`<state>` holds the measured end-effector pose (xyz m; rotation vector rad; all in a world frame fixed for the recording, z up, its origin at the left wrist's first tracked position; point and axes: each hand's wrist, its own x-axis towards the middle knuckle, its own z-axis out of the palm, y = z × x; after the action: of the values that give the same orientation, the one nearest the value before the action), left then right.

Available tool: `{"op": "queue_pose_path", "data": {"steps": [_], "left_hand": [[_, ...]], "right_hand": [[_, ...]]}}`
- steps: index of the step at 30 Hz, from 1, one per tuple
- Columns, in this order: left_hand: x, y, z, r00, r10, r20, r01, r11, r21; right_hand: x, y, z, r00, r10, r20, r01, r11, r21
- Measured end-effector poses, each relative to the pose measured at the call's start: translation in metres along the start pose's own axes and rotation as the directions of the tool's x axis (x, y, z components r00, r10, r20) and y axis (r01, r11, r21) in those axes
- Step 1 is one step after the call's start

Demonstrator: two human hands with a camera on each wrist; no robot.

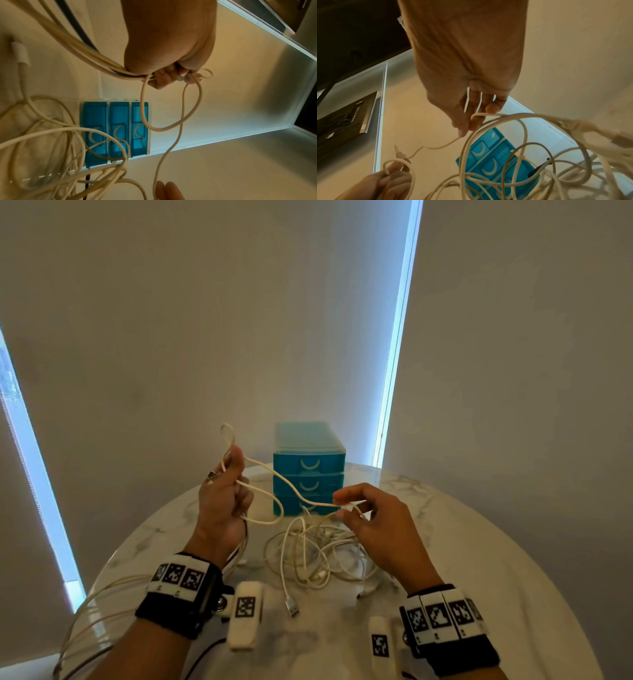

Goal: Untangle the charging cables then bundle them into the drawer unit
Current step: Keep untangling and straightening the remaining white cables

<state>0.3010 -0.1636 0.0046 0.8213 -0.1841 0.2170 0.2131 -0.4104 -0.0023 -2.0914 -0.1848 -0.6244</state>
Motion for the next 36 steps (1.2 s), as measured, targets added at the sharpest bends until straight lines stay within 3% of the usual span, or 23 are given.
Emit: {"op": "queue_pose_path", "data": {"steps": [3,7,10,12,14,17,21,24,28,32,36], "left_hand": [[0.005,-0.003,-0.005,0.999,-0.009,-0.044,0.008,1.0,-0.023],[0.007,-0.001,-0.008,0.997,0.034,-0.075,-0.036,0.999,-0.015],[0.005,-0.006,-0.004,0.994,0.095,-0.062,-0.087,0.989,0.117],[0.003,-0.012,0.001,0.998,0.065,-0.012,-0.061,0.974,0.217],[-0.002,-0.015,0.005,0.995,-0.034,0.089,0.004,0.948,0.317],[-0.009,-0.014,0.01,0.968,-0.153,0.201,0.028,0.856,0.516],[-0.021,-0.003,0.02,0.962,-0.048,0.27,-0.123,0.805,0.58],[-0.037,0.004,0.032,0.929,-0.121,0.351,-0.145,0.752,0.643],[-0.045,-0.003,0.037,0.869,-0.26,0.421,-0.21,0.576,0.79],[-0.041,-0.001,0.036,0.889,-0.103,0.446,-0.3,0.607,0.736],[-0.032,0.003,0.029,0.937,0.077,0.339,-0.256,0.814,0.521]], "right_hand": [[0.001,0.0,-0.005,0.979,0.023,-0.203,-0.019,1.0,0.019],[-0.001,-0.005,-0.012,0.966,0.021,-0.258,-0.023,1.0,-0.006],[0.002,-0.026,-0.021,0.874,-0.031,-0.484,0.107,0.986,0.129],[0.008,-0.035,-0.024,0.814,0.005,-0.581,0.173,0.953,0.249],[0.013,-0.032,-0.019,0.846,0.062,-0.53,0.116,0.948,0.296],[0.011,-0.018,-0.007,0.92,0.084,-0.383,0.005,0.974,0.226],[0.007,-0.013,-0.002,0.977,0.002,-0.212,0.035,0.985,0.168],[0.004,-0.02,0.006,0.991,-0.023,-0.129,0.053,0.972,0.228],[0.004,-0.024,0.012,0.985,-0.061,-0.162,0.097,0.97,0.224],[0.007,-0.014,0.013,0.993,-0.038,-0.109,0.054,0.988,0.144],[0.007,0.011,0.01,0.991,0.103,0.087,-0.095,0.991,-0.094]]}}
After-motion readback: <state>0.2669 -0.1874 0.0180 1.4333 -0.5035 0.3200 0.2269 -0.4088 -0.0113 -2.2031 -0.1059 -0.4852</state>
